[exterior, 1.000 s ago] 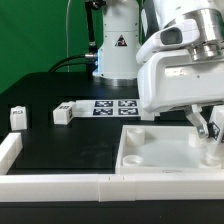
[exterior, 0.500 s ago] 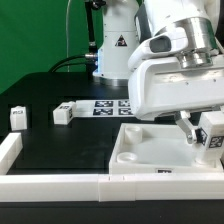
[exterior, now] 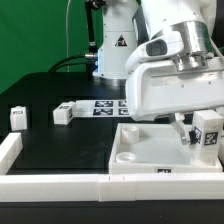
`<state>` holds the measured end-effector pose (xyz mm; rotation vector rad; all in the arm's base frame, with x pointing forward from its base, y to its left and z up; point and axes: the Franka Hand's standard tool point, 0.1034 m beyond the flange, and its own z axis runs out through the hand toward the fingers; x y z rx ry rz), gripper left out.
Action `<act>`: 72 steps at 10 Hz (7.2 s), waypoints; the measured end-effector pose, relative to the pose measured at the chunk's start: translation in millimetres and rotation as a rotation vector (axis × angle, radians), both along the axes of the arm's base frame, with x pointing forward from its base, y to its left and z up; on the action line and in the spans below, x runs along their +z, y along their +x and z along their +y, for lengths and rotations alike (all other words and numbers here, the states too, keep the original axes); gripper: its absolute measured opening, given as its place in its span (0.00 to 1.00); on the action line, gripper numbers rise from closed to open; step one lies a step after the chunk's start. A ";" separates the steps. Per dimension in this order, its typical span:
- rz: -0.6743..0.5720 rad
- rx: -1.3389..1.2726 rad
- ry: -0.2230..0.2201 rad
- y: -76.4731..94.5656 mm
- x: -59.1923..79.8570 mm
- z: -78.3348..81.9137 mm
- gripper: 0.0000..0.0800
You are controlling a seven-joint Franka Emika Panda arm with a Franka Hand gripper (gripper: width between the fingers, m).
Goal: Assemble one leg
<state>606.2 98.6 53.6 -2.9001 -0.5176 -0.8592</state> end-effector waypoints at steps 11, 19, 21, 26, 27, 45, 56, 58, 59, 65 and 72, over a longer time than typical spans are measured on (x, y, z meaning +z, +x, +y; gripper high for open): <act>0.001 0.004 -0.010 8.9 29.9 -1.6 0.81; 0.434 -0.009 -0.053 9.3 38.6 12.9 0.81; 0.603 0.007 -0.072 5.6 38.8 8.9 0.81; 0.703 0.026 -0.077 7.9 29.1 -2.6 0.66; 0.703 0.026 -0.077 7.8 28.9 -2.9 0.49; 0.767 -1.335 0.260 8.9 27.7 28.1 0.50; 0.670 -0.023 -0.043 12.0 25.7 25.2 0.81; 0.664 0.026 -0.053 11.9 25.6 25.2 0.81; 0.664 0.026 -0.053 11.9 25.5 25.1 0.69; 0.689 -0.230 0.011 12.6 23.7 18.1 0.37; 0.738 -1.132 0.219 11.0 22.2 20.9 0.37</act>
Offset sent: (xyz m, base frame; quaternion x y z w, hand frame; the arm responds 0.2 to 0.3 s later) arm 0.0000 0.0000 0.0000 0.0000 0.0000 0.0000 1.0000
